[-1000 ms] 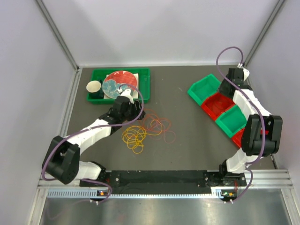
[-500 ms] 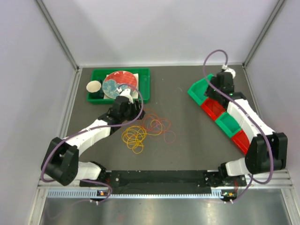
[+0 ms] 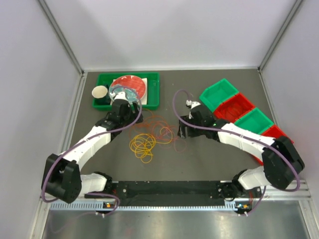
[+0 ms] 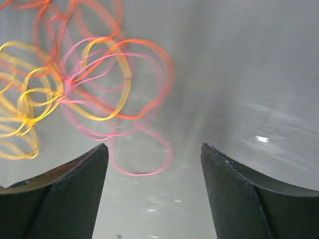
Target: Untangle the cables
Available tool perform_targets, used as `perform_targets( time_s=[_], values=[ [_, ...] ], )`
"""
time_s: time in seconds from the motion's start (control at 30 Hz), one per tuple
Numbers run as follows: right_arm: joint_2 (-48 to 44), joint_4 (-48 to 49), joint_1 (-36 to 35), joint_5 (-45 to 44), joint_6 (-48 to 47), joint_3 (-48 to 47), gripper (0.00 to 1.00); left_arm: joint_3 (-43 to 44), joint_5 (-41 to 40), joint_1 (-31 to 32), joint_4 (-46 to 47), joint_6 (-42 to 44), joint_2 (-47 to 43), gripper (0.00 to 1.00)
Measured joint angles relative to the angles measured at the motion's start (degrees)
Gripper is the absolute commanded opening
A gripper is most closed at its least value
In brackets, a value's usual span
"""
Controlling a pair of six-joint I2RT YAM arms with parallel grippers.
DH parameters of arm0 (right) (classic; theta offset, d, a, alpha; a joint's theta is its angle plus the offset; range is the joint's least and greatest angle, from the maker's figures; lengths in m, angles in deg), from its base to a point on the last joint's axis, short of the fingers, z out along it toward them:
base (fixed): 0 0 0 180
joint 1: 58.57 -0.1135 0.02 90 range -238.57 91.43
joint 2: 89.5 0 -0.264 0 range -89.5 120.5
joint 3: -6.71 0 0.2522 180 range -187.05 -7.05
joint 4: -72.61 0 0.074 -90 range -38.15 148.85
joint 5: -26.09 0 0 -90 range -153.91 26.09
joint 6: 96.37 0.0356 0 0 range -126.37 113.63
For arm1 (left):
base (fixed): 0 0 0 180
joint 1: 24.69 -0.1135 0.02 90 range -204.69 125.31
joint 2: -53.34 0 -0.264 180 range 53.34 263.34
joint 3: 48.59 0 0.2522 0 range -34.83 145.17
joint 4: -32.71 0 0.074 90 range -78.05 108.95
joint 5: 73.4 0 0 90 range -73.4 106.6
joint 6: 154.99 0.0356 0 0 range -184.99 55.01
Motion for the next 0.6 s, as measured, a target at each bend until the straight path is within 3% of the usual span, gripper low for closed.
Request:
perform_targets(
  time_s=[0.23,0.33,0.47,0.5,0.57,0.6],
  values=[
    [8.4,1.5,-6.8,1.1,1.7,-4.8,0.80,0.1,1.9,-5.8,-2.3,-2.0,0.0,0.83],
    [10.3,1.7,-8.6,0.0,4.3,-7.1,0.74,-0.1,4.1,-5.8,-2.3,-1.9,-0.3,0.81],
    [12.4,2.9,-9.7,-2.5,7.0,-9.8,0.40,-0.3,8.4,-5.8,-2.4,-1.2,-0.3,0.81],
    [13.0,3.0,-10.0,-3.2,7.7,-10.3,0.23,-0.3,9.1,-5.7,-2.4,-1.1,-0.3,0.81],
    [13.9,3.1,-10.5,-4.2,8.3,-11.1,0.18,-0.3,10.3,-5.7,-2.6,-0.7,-0.3,0.81],
    [14.5,3.0,-10.7,-4.7,9.2,-11.4,0.23,-0.3,10.6,-5.7,-2.7,-0.5,-0.3,0.81]
  ],
)
